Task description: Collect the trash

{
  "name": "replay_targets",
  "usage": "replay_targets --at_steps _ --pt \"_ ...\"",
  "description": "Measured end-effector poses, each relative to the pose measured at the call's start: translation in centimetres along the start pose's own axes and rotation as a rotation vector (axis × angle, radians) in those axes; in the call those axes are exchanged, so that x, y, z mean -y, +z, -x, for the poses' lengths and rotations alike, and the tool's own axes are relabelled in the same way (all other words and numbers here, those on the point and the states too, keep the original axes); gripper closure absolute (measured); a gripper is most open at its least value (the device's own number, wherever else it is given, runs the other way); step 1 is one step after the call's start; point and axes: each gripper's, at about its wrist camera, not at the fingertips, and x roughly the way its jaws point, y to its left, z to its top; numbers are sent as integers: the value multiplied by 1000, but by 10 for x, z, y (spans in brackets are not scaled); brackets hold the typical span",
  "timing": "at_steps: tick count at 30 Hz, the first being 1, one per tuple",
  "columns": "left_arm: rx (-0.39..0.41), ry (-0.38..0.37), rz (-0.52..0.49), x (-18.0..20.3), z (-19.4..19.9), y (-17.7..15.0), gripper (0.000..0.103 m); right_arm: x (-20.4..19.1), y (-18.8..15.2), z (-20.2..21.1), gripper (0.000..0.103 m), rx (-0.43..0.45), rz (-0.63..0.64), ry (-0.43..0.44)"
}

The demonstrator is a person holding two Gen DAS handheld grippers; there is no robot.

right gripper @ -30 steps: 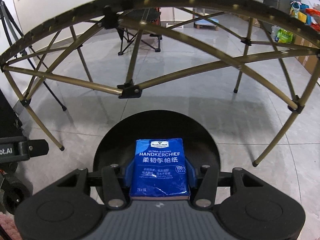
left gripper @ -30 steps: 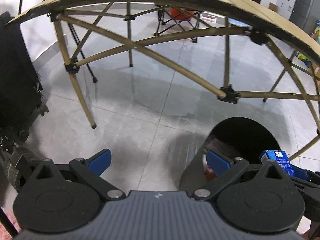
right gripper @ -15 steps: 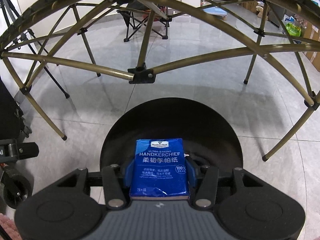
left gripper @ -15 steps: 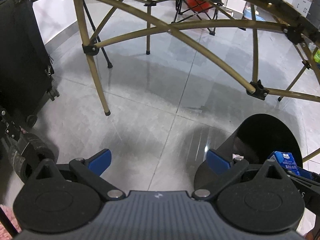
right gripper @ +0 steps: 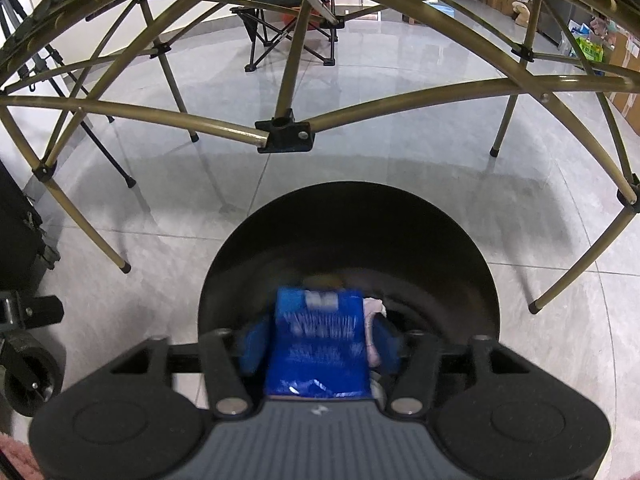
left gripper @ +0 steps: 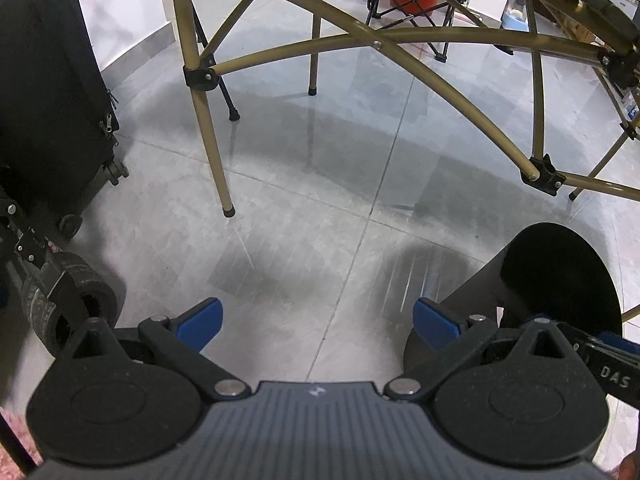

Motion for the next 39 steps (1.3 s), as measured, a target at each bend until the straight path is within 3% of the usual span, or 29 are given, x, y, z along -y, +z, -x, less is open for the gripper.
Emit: replay_targets --at_steps 1,2,17,23,39 --pt "-1 0 0 -1 0 0 0 1 1 0 6 3 -6 3" --pt "-2 -1 1 -1 0 0 0 1 1 0 0 9 -10 3" --pt "9 -11 -12 1 5 -3 0 2 -2 3 0 5 -7 -16" --pt "34 -56 -56 10 19 -6 0 4 -4 15 0 13 -2 -6" --pt "180 -152 -150 29 99 -34 0 23 -31 102 0 102 -4 33"
